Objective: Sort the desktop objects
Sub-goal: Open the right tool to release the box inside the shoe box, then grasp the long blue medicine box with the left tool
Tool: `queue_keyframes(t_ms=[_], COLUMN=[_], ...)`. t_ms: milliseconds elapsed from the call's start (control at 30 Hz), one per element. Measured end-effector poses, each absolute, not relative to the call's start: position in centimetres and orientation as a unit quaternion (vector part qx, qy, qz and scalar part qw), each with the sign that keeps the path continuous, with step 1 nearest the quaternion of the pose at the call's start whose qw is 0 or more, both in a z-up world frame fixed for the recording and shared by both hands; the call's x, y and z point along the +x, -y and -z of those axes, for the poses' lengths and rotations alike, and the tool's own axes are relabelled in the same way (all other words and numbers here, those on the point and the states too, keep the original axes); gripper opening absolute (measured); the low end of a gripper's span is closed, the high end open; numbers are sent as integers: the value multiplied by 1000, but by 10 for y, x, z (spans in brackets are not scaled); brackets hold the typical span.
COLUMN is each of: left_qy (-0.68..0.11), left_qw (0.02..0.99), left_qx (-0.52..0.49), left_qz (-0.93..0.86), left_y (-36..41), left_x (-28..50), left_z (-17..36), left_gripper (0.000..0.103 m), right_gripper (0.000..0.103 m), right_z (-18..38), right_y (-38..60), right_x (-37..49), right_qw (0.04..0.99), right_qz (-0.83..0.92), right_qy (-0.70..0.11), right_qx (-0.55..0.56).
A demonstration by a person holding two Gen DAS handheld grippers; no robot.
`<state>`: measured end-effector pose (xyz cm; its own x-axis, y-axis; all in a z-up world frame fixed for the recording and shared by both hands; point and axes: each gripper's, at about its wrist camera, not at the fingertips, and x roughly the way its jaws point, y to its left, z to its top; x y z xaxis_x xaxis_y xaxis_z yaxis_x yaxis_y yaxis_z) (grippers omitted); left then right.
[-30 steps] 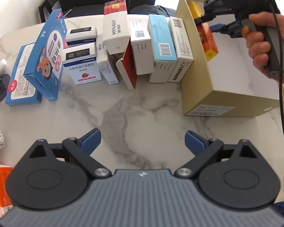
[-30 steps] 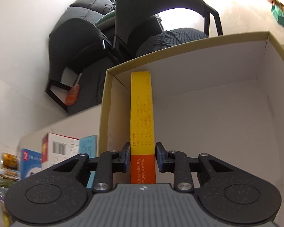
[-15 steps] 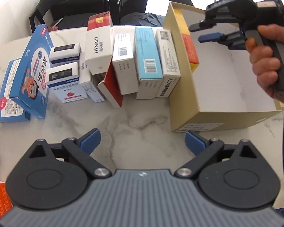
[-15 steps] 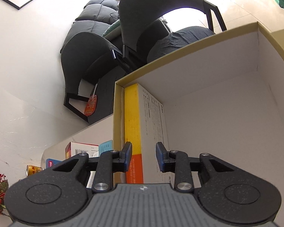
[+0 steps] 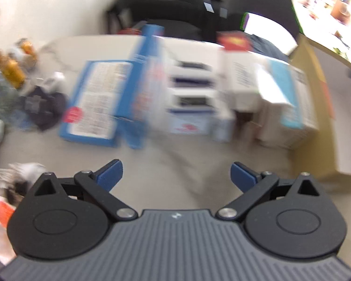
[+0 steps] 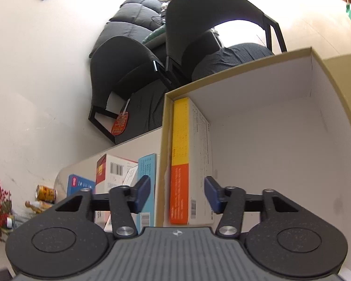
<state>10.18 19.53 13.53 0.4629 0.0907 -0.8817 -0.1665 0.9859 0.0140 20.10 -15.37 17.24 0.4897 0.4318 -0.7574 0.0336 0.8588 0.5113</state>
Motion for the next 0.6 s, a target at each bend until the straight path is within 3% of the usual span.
queue_keyframes(t_ms=[67, 433, 500, 600], left_qy=[-501, -500, -502, -509], left_qw=[860, 859, 859, 856], left_qx=[-30, 4, 8, 9], left_qz=[-93, -109, -98, -85], left_y=[-209, -244, -243, -243], left_x=[110, 147, 150, 154], left_z=[-136, -114, -110, -103], left_gripper=[102, 102, 95, 75], right_gripper=[73, 76, 76, 75], right_z=[-180, -180, -181, -183], right_y=[153, 168, 172, 175], right_x=[190, 150, 147, 144], right_qw=[836, 827, 828, 833], right_qz=[-124, -98, -90, -85], right_qy=[-486, -504, -502, -497], right_qx=[224, 229, 232, 229])
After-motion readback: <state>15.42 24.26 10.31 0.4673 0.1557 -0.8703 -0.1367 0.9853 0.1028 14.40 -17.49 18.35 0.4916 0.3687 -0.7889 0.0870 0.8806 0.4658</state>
